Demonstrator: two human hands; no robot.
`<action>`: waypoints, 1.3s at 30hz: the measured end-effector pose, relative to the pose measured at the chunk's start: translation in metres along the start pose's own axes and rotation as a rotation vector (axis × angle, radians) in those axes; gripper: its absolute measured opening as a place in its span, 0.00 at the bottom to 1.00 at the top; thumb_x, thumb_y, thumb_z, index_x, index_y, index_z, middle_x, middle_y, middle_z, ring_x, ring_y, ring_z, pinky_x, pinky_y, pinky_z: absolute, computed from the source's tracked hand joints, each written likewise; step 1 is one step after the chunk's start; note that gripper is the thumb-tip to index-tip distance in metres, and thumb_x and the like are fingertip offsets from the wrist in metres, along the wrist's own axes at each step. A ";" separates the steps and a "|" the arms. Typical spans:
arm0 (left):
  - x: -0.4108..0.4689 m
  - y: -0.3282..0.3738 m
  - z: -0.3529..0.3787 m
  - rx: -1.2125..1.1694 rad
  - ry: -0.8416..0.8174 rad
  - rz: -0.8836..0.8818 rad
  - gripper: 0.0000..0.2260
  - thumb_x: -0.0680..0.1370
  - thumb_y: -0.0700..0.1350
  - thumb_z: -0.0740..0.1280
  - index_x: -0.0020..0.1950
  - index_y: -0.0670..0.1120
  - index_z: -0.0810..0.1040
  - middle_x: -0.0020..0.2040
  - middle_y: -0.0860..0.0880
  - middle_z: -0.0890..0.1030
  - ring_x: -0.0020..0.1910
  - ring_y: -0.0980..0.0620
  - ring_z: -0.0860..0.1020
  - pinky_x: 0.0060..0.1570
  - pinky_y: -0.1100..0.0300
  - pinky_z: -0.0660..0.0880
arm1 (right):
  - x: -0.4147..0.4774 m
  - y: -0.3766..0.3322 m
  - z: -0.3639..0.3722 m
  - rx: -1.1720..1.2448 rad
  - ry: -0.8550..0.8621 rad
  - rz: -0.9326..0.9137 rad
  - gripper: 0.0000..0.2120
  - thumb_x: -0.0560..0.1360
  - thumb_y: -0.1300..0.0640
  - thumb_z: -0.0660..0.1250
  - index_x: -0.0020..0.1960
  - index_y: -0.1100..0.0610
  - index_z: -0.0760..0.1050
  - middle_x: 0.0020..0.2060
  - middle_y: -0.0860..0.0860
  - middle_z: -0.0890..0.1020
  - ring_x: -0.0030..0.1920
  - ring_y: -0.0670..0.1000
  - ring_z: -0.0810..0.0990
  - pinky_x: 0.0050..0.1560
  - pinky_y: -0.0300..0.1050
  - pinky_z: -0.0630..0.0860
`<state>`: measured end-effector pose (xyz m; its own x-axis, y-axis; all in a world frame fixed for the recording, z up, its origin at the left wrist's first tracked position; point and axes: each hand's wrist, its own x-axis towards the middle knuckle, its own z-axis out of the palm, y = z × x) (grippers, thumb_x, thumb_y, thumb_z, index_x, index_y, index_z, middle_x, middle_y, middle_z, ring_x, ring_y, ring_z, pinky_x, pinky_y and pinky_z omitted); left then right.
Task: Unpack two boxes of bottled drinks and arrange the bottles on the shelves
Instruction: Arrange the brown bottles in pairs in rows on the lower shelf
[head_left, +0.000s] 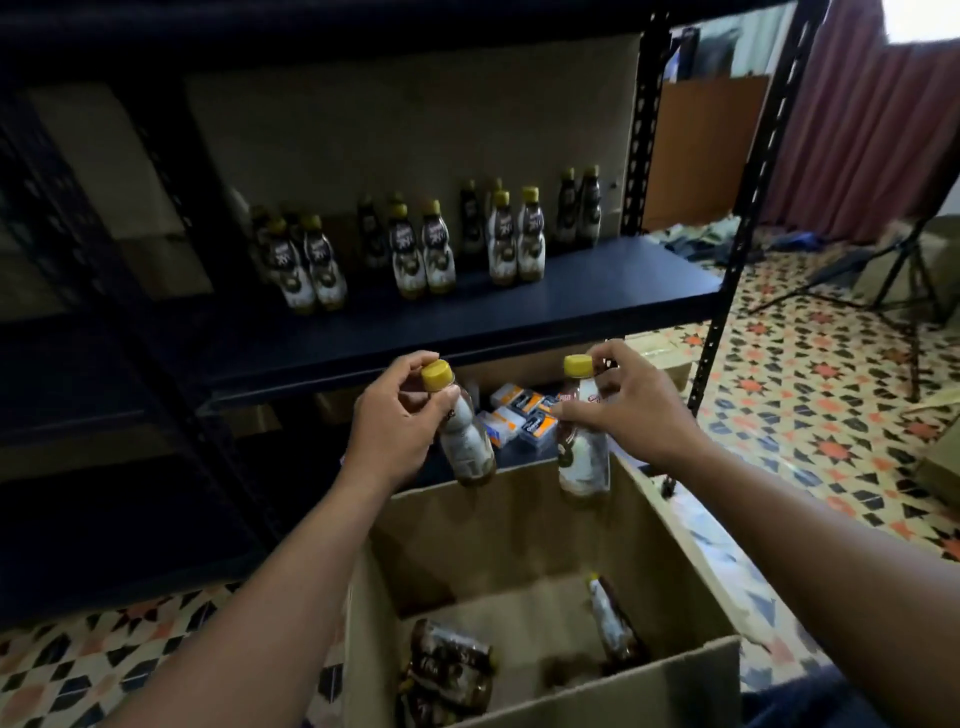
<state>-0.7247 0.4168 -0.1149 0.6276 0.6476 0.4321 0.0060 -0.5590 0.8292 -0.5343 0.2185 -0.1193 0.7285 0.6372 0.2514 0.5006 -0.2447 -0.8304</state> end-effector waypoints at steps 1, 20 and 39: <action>0.009 0.007 -0.004 0.004 0.006 0.011 0.15 0.77 0.44 0.75 0.62 0.51 0.79 0.50 0.57 0.82 0.44 0.63 0.81 0.46 0.68 0.77 | 0.005 -0.008 -0.003 -0.003 0.017 -0.020 0.27 0.63 0.40 0.83 0.55 0.40 0.73 0.46 0.43 0.82 0.45 0.47 0.82 0.46 0.48 0.79; 0.205 0.045 0.015 0.201 -0.018 0.125 0.16 0.78 0.48 0.73 0.65 0.53 0.80 0.55 0.55 0.81 0.46 0.64 0.77 0.41 0.77 0.70 | 0.197 -0.056 0.000 -0.037 0.236 -0.192 0.29 0.72 0.44 0.78 0.68 0.36 0.69 0.52 0.46 0.82 0.46 0.51 0.80 0.45 0.46 0.78; 0.258 -0.070 0.080 0.084 -0.198 0.104 0.42 0.79 0.51 0.72 0.79 0.71 0.44 0.73 0.76 0.60 0.69 0.75 0.64 0.64 0.71 0.66 | 0.280 0.029 0.070 0.074 0.099 -0.222 0.46 0.76 0.50 0.76 0.75 0.22 0.49 0.54 0.46 0.85 0.49 0.50 0.84 0.58 0.54 0.81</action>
<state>-0.5008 0.5812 -0.0904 0.7687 0.4750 0.4283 -0.0067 -0.6637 0.7480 -0.3491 0.4413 -0.1078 0.6489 0.5937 0.4758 0.6203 -0.0507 -0.7827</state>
